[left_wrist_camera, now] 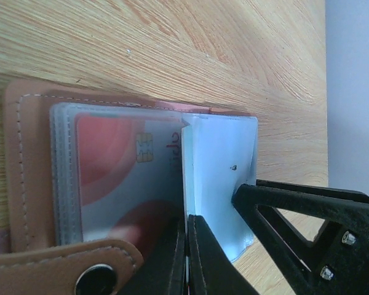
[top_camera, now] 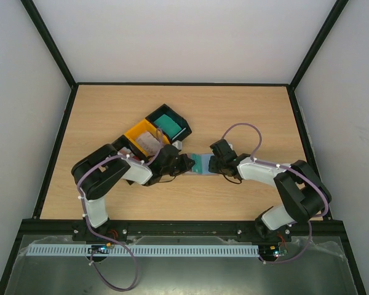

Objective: Put the credit cards into the card holder
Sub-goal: Insert the credit card into the card holder.

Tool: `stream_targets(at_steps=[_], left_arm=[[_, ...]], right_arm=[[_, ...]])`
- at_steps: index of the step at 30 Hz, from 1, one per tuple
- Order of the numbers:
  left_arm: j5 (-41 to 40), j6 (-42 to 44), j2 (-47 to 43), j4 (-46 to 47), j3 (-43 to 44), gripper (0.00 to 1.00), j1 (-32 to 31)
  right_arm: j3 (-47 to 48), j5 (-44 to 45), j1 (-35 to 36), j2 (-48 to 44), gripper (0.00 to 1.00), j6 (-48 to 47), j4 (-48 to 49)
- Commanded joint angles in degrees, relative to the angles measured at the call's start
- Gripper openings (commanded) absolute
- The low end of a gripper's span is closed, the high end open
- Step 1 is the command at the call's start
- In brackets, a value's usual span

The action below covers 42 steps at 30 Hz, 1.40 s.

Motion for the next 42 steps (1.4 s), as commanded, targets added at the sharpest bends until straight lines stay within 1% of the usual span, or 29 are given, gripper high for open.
stream_targets(at_steps=[1, 7, 17, 24, 28, 30, 34, 39, 42], left_arm=[[1.97, -0.89, 2.4, 1.32, 0.68, 0.02, -0.34], [3.14, -1.26, 3.31, 2.7, 0.81, 0.02, -0.38], [5.28, -1.62, 6.25, 2.34, 2.35, 0.04, -0.34], [4.66, 0.06, 6.58, -0.47, 3.11, 0.15, -0.53], [4.11, 0.28, 4.66, -1.61, 2.69, 0.19, -0.61], [4.16, 0.71, 3.17, -3.03, 3.12, 0.24, -0.62], [2.85, 2.41, 1.26, -9.08, 4.95, 0.36, -1.06], [2.26, 2.02, -0.39, -16.19, 7.05, 0.54, -1.45], [0.11, 2.98, -1.41, -21.87, 10.0, 0.58, -2.02]], right_arm=[[-1.37, -0.11, 0.5, 1.8, 0.36, 0.88, -1.97], [-2.08, -0.41, 0.5, 1.6, 0.37, 1.27, -1.25], [-2.42, -0.55, 0.46, 1.24, 0.36, 1.31, -0.77], [-2.91, -0.63, 0.5, 0.75, 0.36, 1.67, -0.26], [-3.06, -0.67, 0.5, 0.55, 0.36, 1.8, -0.04], [-3.21, -0.63, 0.5, 0.23, 0.36, 1.88, 0.03], [-3.29, -1.26, 0.46, 0.1, 0.36, 1.65, 0.33], [-3.63, -1.39, 0.45, -0.55, 0.36, 2.12, 0.85], [-3.7, -1.71, 0.5, -0.66, 0.36, 2.41, 1.19]])
